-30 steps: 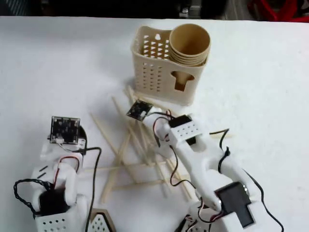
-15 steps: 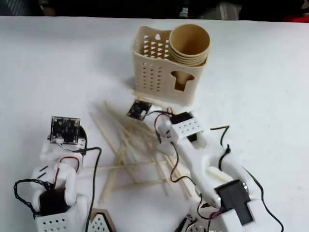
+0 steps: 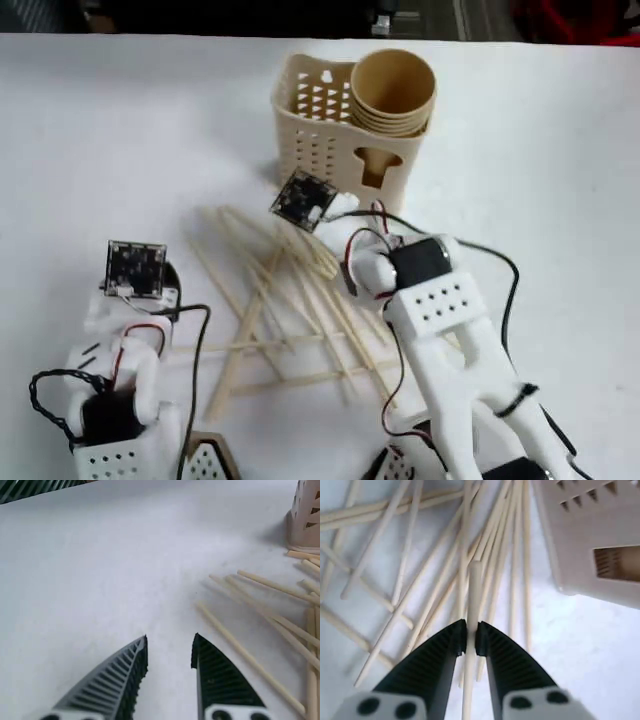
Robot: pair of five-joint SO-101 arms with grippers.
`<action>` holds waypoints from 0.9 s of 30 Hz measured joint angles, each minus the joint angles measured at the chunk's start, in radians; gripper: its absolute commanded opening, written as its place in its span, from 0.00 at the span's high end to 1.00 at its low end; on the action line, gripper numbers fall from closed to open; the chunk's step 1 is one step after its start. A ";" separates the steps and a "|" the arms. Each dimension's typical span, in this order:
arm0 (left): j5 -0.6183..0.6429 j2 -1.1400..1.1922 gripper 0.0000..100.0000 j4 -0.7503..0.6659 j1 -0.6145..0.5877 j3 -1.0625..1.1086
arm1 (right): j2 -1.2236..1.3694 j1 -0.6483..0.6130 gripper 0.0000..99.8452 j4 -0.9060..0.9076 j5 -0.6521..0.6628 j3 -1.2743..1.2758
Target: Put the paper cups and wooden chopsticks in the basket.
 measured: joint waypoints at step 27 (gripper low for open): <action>0.000 0.000 0.84 0.000 0.000 0.000 | 0.028 -0.066 0.98 -0.638 -0.425 -0.575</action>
